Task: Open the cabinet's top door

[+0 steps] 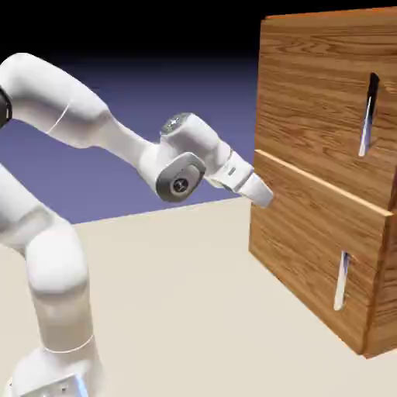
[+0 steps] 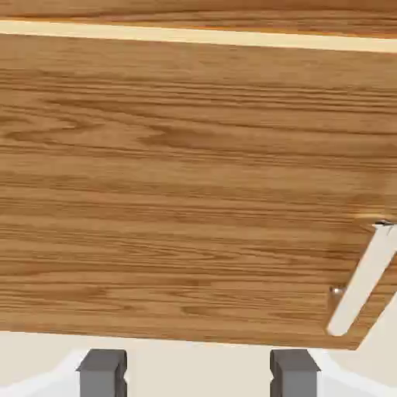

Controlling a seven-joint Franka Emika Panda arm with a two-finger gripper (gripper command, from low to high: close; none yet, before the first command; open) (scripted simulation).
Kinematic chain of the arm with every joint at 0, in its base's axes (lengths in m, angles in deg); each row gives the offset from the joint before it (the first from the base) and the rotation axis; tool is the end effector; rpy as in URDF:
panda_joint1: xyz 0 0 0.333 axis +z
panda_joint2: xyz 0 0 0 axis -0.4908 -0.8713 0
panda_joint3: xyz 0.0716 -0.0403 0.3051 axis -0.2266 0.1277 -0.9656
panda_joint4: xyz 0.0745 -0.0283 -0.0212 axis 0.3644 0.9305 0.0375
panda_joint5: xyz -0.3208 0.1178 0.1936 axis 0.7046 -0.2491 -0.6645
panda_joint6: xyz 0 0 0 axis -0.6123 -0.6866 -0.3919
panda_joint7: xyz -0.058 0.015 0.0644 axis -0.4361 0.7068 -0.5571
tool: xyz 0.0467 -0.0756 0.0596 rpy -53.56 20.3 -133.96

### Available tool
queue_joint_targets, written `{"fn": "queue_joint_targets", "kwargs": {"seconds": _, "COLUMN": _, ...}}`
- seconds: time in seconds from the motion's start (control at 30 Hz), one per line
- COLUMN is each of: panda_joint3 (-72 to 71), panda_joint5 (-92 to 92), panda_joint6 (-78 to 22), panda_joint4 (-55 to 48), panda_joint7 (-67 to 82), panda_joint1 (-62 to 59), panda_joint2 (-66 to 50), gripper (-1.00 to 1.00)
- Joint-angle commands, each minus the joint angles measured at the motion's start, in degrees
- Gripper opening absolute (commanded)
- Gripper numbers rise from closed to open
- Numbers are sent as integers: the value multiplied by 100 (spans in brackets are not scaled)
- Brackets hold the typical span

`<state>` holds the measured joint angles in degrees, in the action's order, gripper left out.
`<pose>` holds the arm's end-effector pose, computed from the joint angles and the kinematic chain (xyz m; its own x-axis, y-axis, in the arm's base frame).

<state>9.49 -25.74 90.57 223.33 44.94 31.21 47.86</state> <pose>0.3917 0.0081 0.4669 0.5415 -0.6228 0.5647 -0.4194 -0.7823 -0.4606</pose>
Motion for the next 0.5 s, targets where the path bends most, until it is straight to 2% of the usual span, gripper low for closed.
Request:
{"fn": "queue_joint_targets", "kwargs": {"seconds": 0.0, "panda_joint3": 100, "panda_joint5": 250, "panda_joint6": 5, "panda_joint4": -76, "panda_joint7": 71, "panda_joint1": 94, "panda_joint2": 11, "gripper": 0}}
{"fn": "queue_joint_targets", "kwargs": {"seconds": 0.47, "panda_joint3": 1491, "panda_joint5": 3738, "panda_joint6": 80, "panda_joint4": -1138, "panda_joint7": 1067, "panda_joint1": 1403, "panda_joint2": 160, "gripper": 0}}
